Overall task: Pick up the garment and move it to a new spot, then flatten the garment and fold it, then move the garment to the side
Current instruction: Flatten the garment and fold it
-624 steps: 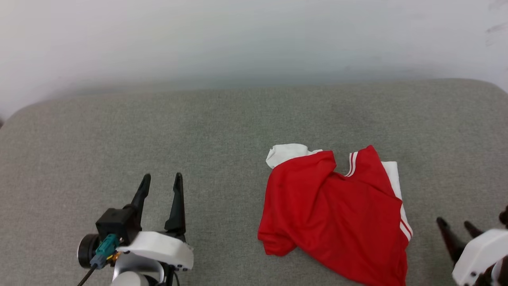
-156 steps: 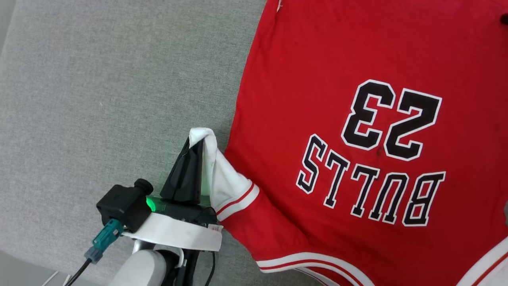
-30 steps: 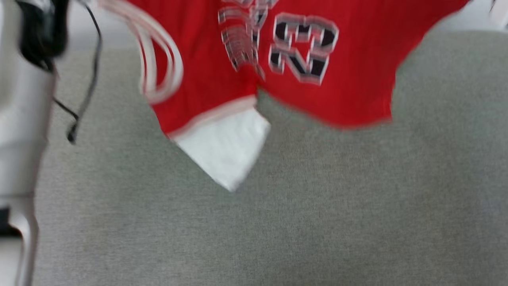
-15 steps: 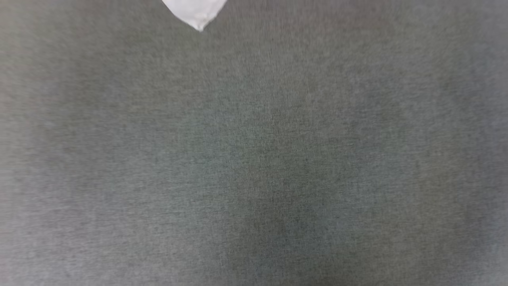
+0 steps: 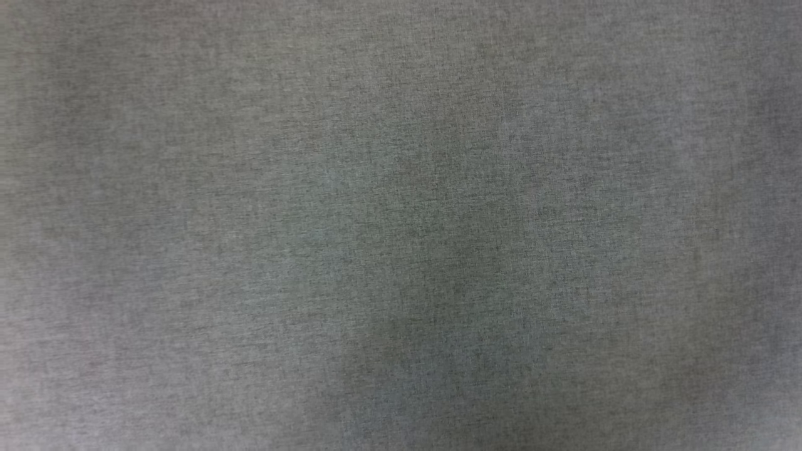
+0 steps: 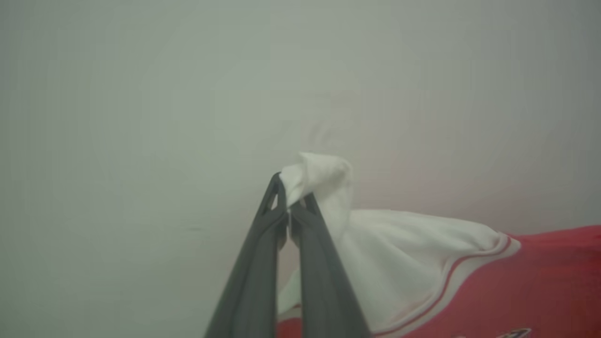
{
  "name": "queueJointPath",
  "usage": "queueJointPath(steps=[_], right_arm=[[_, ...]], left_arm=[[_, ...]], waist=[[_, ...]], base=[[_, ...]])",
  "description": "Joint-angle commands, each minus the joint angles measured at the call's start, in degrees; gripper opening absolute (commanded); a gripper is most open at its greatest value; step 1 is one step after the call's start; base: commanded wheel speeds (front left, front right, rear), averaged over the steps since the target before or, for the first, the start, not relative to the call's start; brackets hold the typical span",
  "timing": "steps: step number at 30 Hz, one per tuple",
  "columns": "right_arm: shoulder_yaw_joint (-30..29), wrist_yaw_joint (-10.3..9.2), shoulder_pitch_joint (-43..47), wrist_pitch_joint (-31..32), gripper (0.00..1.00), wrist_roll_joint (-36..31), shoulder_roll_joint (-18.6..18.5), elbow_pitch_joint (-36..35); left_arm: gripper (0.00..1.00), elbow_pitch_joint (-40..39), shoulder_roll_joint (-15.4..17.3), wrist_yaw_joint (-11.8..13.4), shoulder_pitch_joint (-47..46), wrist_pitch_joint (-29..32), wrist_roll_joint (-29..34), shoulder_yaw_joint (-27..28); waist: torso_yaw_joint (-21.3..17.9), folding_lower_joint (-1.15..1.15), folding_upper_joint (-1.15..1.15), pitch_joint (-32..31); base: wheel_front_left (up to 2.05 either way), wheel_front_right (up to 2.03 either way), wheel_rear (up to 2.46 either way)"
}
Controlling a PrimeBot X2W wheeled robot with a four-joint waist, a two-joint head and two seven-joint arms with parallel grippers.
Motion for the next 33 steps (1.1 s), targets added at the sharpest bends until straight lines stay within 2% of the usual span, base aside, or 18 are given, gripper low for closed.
queueJointPath(steps=[1,9,14,20,27,33], right_arm=[[1.23,-0.08,1.03,-0.76,0.00,0.89,-0.20,1.24],[8.84,-0.07,9.90,-2.00,0.00,6.40,-2.58,4.08],[13.32,-0.08,19.55,-2.78,0.00,10.97,-5.19,3.30],[17.58,-0.09,32.87,-3.85,0.00,15.92,-8.22,0.41],[19.52,-0.11,47.63,-3.65,0.00,19.18,-11.25,-4.45],[17.24,-0.13,59.56,-2.69,0.00,20.53,-12.79,-10.21]], left_arm=[[0.00,1.18,-0.51,-0.56,1.66,-0.94,-0.80,0.15],[0.00,6.18,-3.15,-3.13,12.74,-3.23,-4.83,0.15],[0.00,6.79,-3.93,-4.13,24.35,-4.59,-7.24,0.16],[0.00,4.10,-2.84,-4.05,41.32,-5.33,-8.89,0.27],[0.00,-4.64,-0.89,-0.20,61.96,-5.02,-10.35,0.96],[0.00,-18.49,1.97,5.78,80.21,-3.15,-13.85,4.23]], waist=[[0.40,-0.01,0.00,-0.58],[2.87,-0.01,0.00,-6.83],[4.33,-0.01,0.00,-13.36],[4.83,-0.01,0.00,-21.17],[5.05,-0.01,0.00,-28.94],[4.27,-0.01,0.00,-33.72]], base=[[0.00,0.00,0.00],[0.00,0.00,0.00],[0.00,0.00,0.00],[0.00,0.00,0.00],[0.00,0.00,0.00],[0.00,0.00,0.00]])
